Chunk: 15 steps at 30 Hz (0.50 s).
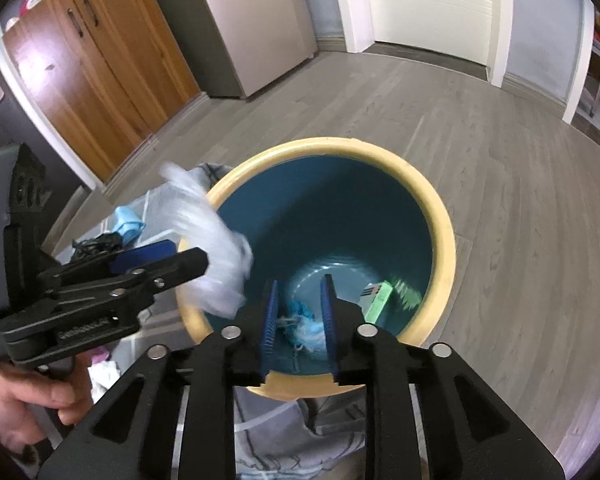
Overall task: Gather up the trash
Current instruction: 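Move both grippers over the bin and release the plastic bag and mask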
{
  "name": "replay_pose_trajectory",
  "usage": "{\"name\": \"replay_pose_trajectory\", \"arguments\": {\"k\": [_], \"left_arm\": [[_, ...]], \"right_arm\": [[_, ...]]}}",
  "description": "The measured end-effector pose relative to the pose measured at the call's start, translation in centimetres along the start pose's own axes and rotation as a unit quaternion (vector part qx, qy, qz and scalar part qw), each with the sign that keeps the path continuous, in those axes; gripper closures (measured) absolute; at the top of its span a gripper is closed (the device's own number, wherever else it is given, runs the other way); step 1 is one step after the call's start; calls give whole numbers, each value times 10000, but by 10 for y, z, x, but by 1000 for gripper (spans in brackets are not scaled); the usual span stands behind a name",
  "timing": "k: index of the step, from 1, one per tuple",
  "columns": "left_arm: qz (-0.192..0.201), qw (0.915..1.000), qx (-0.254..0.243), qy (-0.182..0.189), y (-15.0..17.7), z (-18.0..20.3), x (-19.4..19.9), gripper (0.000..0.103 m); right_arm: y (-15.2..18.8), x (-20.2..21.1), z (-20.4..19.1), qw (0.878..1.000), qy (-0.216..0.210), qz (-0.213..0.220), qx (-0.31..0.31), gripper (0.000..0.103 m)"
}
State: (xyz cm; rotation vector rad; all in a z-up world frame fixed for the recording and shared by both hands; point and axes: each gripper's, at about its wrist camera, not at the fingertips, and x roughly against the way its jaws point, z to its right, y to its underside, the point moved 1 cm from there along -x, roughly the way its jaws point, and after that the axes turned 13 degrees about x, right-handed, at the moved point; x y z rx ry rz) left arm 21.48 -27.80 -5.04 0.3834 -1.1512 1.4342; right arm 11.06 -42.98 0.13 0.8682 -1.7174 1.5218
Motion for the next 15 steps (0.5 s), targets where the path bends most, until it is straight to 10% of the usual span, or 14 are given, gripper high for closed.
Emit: {"name": "replay_pose_trajectory", "arguments": {"k": [15], "left_arm": [[664,9957,319,-557,4,-38,85,13]], "right_arm": [[-17,8,-31,9984,-448,298,185,46]]}}
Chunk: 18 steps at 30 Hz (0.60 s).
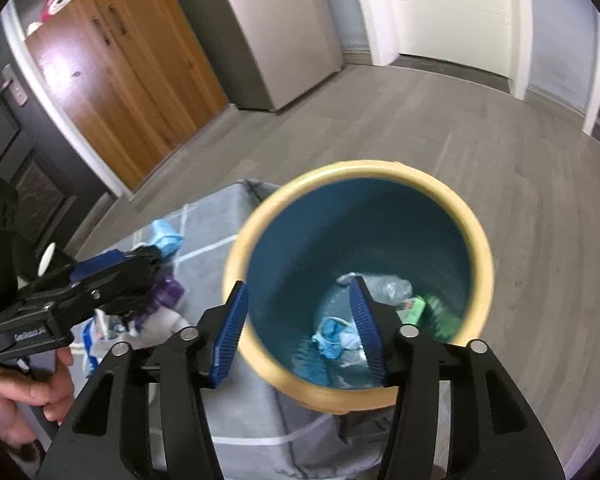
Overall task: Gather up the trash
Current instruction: 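Return the left gripper to the table and grasp the blue wet-wipes pack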
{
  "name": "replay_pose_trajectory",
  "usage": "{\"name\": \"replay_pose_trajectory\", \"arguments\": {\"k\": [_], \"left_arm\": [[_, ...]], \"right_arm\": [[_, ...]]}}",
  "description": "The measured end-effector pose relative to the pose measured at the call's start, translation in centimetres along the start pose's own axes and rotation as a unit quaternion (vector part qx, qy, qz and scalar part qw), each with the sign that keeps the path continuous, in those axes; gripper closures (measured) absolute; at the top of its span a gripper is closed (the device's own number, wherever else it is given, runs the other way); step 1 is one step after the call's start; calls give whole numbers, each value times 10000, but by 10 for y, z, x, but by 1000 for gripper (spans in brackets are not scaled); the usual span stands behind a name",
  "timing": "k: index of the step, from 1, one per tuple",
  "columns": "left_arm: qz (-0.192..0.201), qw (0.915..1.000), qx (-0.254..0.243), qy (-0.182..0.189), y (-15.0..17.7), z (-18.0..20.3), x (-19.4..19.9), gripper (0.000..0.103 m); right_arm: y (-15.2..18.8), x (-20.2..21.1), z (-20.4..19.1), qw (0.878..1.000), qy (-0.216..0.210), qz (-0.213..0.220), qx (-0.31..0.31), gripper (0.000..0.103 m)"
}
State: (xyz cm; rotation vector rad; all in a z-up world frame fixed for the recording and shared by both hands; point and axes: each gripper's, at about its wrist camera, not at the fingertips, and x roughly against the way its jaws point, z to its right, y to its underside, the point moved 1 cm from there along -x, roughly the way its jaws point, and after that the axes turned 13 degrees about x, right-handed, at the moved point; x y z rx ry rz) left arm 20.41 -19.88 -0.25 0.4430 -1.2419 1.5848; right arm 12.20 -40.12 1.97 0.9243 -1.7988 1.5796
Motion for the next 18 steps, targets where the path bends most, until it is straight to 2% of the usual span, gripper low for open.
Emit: {"name": "replay_pose_trajectory", "arguments": {"k": [5,13,18], "left_arm": [[171,9993,73,-329,7,-29,33,11],[360,9960,357,-739,20,-85,83,10],[390,9914,680,-1049,30,-124,101,9]], "right_arm": [[-9,-2,-22,9994,-277,39,194,37],[-17,-6,-59,9972,-536,28,511,35],[-20,-11,-80,9952,-693,-27,684,34]]}}
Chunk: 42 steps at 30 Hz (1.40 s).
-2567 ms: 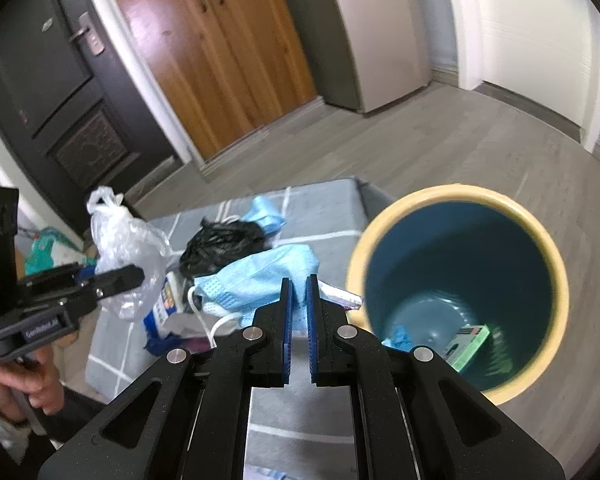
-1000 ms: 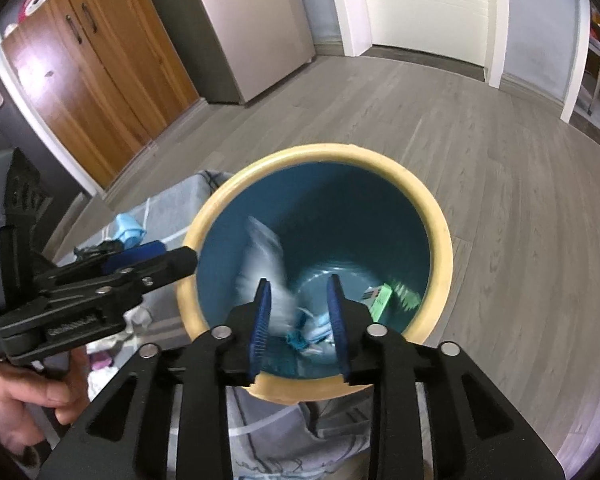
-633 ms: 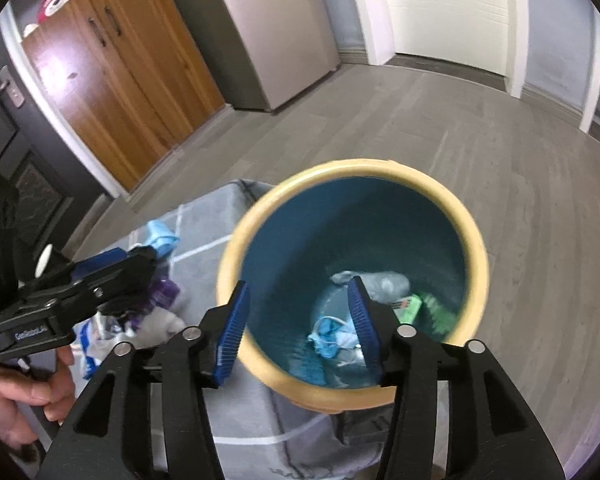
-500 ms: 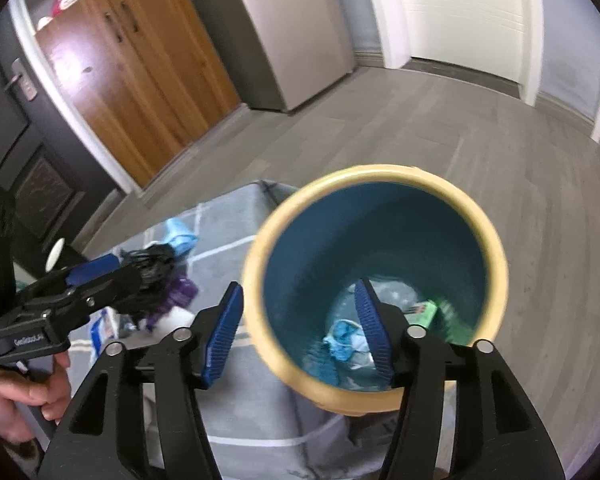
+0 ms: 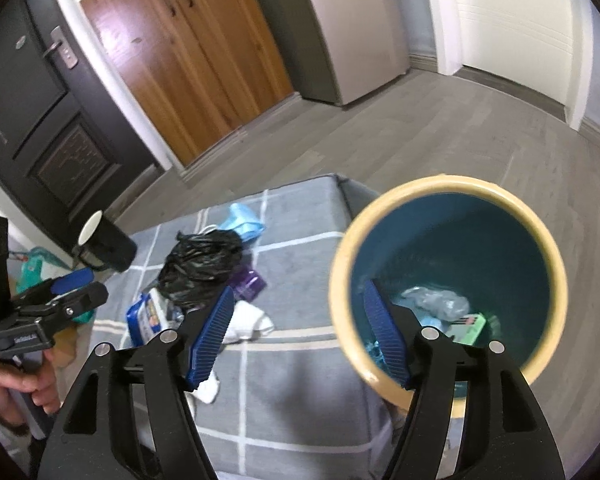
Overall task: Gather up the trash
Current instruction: 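Return the left gripper to the table and grasp the blue wet-wipes pack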
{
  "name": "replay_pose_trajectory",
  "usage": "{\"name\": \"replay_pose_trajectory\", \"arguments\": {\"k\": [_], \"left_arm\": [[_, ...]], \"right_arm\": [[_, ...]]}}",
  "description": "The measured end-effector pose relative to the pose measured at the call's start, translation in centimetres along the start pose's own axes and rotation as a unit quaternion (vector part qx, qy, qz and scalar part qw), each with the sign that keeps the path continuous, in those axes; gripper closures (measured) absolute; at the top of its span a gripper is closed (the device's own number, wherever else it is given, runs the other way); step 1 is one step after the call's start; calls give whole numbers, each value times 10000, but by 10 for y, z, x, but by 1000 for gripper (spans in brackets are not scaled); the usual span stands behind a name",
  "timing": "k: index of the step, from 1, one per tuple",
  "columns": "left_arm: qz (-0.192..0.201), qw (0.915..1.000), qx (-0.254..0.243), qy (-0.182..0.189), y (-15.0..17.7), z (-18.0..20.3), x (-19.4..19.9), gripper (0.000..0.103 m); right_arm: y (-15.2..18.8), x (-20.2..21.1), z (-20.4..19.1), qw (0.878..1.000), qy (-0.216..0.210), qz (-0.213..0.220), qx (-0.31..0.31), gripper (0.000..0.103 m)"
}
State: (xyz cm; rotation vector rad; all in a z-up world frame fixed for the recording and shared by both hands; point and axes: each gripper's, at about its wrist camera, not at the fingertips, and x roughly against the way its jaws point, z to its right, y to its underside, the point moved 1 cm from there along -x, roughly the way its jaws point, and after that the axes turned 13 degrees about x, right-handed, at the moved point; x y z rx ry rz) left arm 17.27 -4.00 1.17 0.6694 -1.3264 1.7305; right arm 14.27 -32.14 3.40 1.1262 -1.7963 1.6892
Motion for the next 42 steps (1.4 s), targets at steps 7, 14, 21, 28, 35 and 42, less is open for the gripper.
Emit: {"name": "replay_pose_trajectory", "arguments": {"k": [7,14,21,28,35,42], "left_arm": [[-340,9957,830,-225,17,-55,-15,9],[-611,9865,1514,-130,32,-82,-30,9],[-723,9790,1906,42,46,-97,-43,15],[-814,9618,2568,489,61,-118,-56,27],[-920,9377,3212,949,71,-134,-69,39],[-995,9302,3314,1221,74,-140,-72,69]], "right_arm": [[-3,-12,-29,9993,-175,-129,319,33],[1,-26,-48,9974,-297,-316,567,33],[9,-45,-62,9955,-273,-571,711,33],[15,-72,-65,9950,-211,-831,515,33],[12,-95,-80,9938,-114,-938,580,33],[18,-116,-90,9897,16,-1200,777,73]]}}
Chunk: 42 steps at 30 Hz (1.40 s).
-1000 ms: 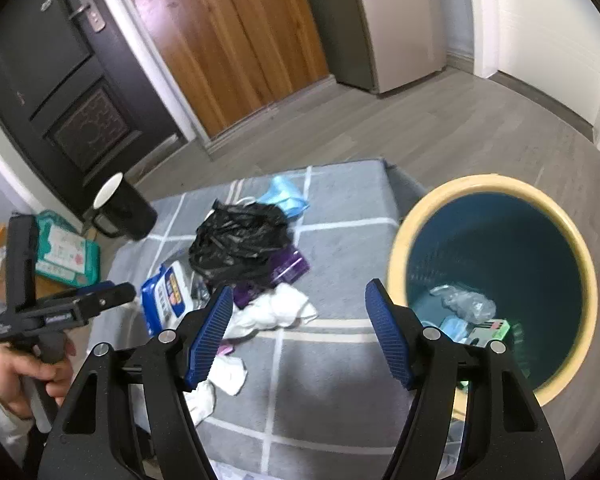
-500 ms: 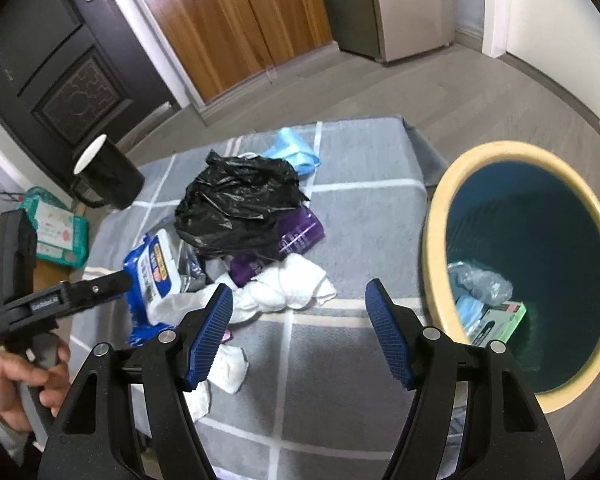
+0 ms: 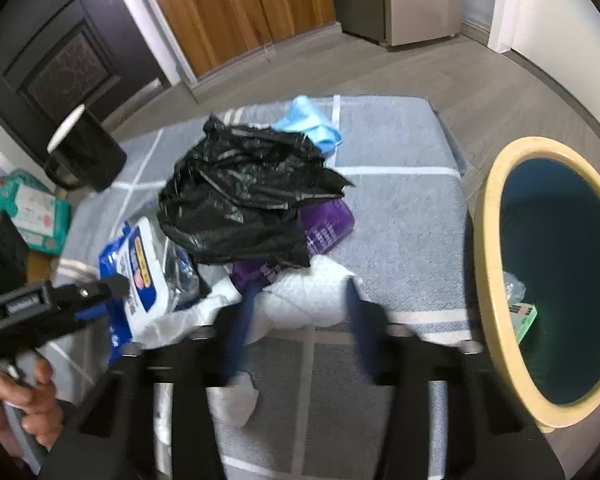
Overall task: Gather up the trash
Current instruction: 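Return the left gripper to the table and grasp the blue wet-wipes pack, then drop the wipes pack into the bin with the left gripper while the right drops white tissue in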
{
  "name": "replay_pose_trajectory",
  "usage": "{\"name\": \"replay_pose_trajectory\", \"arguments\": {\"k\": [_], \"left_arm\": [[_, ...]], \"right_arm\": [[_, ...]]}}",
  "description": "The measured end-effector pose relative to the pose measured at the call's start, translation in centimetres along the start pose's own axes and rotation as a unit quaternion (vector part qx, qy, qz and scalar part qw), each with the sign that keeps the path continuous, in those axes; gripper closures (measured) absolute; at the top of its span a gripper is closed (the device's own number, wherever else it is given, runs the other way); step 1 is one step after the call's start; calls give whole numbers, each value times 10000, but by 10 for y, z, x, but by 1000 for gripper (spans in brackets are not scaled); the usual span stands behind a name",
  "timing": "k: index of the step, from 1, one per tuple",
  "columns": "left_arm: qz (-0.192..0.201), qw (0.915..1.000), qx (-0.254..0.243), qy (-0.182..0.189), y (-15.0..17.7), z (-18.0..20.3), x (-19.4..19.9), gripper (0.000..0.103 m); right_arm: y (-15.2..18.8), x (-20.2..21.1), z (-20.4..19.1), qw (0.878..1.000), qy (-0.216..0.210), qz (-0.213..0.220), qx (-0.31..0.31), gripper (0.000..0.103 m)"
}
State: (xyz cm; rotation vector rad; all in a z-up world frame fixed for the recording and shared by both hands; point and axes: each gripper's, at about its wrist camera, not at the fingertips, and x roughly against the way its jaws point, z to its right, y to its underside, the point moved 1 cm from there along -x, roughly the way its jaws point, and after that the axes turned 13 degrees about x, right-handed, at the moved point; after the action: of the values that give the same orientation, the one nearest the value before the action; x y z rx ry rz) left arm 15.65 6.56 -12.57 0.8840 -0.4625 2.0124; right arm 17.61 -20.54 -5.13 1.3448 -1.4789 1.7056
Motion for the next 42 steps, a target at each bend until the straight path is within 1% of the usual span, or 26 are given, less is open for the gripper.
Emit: {"name": "replay_pose_trajectory", "arguments": {"k": [1,2,3,5,8,12,18,19,23,31,37,42], "left_arm": [[8,10000,-18,16,0,1,2,76],[6,10000,-18,66,-1,1,4,81],[5,9999,-1,119,-3,3,6,84],[16,9997,35,226,-4,3,11,92],[55,9992,-42,390,-3,8,19,96],[211,9983,-237,499,-4,24,33,99],[399,9956,-358,772,-3,43,59,99],[420,9952,-390,789,-2,42,64,99],[590,9934,-602,781,1,54,78,99],[839,9882,-1012,790,8,81,96,99],[936,9812,-1530,712,24,110,96,99],[976,9735,-1975,620,39,133,90,99]], "right_arm": [[0,-2,-1,10000,-9,-38,27,83],[1,-3,-2,10000,-20,-59,62,88],[1,-4,-3,9999,-17,-64,94,91],[3,-4,-4,9999,-6,-61,160,95],[5,-1,-3,9998,-31,-24,201,100],[9,8,1,9997,-72,62,232,100],[17,23,13,9995,-225,179,151,100],[18,25,15,9994,-244,205,137,100],[21,37,20,9990,-281,326,94,100],[23,63,31,9981,-182,588,37,100],[25,84,46,9966,-57,813,-105,100],[31,96,58,9956,78,916,-205,100]]}}
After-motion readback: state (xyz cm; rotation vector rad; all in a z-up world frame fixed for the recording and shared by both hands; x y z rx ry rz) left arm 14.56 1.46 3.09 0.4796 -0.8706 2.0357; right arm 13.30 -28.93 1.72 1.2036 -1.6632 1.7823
